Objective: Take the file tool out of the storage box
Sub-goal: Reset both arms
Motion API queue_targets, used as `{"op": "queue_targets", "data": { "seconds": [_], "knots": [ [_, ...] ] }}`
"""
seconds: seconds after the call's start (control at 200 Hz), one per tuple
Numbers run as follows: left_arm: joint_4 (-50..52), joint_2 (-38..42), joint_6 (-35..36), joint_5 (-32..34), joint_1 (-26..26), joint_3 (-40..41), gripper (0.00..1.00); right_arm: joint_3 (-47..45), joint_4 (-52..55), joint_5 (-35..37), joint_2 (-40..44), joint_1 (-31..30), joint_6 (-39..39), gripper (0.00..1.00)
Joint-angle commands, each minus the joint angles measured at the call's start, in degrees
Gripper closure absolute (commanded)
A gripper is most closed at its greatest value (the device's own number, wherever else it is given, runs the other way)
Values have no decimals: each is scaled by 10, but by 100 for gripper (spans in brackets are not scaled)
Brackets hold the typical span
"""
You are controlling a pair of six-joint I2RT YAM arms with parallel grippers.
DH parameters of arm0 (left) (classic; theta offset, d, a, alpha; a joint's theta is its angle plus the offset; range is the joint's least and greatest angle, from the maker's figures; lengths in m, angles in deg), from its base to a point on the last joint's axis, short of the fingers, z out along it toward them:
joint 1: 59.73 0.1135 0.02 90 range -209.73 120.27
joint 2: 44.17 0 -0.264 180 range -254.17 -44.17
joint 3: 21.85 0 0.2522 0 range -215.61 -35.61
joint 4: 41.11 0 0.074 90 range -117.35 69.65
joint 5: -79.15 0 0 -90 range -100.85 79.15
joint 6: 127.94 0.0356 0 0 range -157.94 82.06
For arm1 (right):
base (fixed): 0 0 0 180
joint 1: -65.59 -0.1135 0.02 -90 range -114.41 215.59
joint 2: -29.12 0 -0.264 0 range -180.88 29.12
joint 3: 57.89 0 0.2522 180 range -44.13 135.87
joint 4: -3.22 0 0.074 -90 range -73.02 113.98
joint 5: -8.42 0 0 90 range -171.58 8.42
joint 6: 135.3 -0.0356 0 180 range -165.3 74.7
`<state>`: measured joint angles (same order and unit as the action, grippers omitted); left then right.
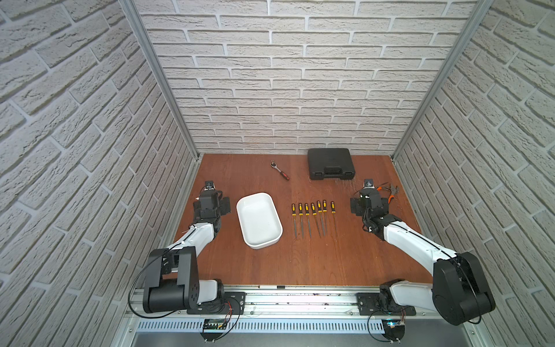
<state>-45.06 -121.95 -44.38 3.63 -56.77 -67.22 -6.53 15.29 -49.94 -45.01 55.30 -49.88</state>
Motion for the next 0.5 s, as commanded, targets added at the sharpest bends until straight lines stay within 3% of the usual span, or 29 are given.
{"op": "queue_targets", "data": {
  "seconds": [0.0, 0.265, 0.35, 0.405, 0.495],
  "knots": [
    [-140, -23, 29, -26, 5, 26, 1, -14, -131, -25, -2, 29, 27, 1],
    [-371, -94, 27, -28, 6, 126, 2, -82, -325, -123, -92, 55, 59, 1],
    [-375, -108, 30, -23, 3, 124, 1, -115, -416, -130, -119, 54, 68, 1],
    [-364, -110, 32, -24, 1, 114, 1, -106, -371, -131, -106, 54, 61, 1],
    [-347, -111, 33, -20, 0, 104, 2, -114, -389, -142, -106, 55, 64, 1]
  ]
}}
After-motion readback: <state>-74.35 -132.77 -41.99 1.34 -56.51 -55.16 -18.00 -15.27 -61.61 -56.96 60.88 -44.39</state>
